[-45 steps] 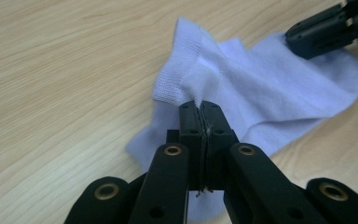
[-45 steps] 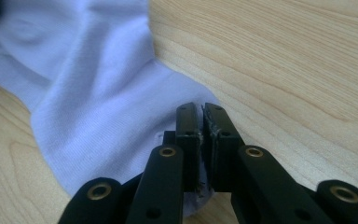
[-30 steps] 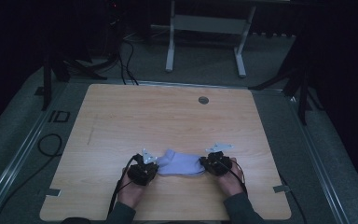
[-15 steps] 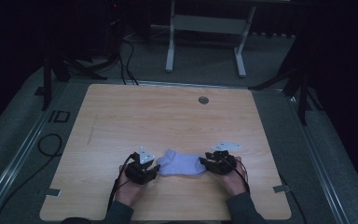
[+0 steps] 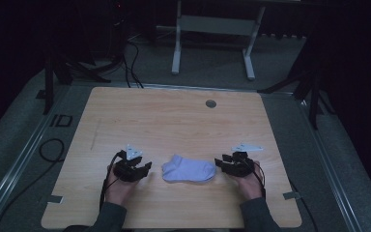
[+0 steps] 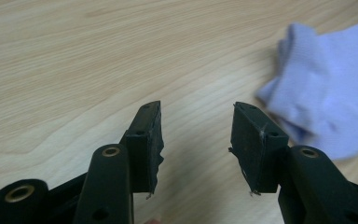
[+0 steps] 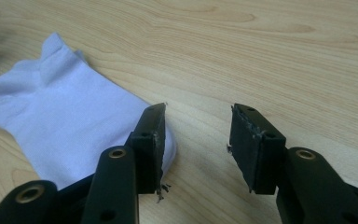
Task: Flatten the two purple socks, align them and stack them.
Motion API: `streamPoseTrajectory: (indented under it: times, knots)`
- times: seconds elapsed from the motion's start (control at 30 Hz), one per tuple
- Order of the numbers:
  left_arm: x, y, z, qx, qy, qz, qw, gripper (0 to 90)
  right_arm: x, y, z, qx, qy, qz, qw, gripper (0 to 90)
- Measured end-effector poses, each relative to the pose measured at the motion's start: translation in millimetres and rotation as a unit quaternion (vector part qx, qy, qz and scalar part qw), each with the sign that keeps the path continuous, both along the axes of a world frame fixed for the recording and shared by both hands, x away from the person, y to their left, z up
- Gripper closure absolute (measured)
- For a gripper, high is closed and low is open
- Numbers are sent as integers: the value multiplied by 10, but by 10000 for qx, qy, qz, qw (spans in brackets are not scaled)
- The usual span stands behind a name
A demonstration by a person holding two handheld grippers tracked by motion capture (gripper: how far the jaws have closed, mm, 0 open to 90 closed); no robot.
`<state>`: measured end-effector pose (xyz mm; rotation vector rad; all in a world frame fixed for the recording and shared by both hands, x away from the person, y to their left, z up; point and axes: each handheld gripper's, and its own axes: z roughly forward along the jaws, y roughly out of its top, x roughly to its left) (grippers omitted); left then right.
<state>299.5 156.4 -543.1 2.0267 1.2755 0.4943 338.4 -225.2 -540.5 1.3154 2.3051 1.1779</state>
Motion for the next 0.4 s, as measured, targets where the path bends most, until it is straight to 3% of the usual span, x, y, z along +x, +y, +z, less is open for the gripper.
streamPoseTrajectory:
  times: [0.17, 0.4]
  knots:
    - [71, 74, -51, 101, 9, 173, 9998, 536, 8, -5, -19, -116, -12, -9, 9999, 549]
    - [152, 170, -92, 46, 48, 416, 9991, 538, 37, -97, -19, -157, -43, -140, 9998, 541]
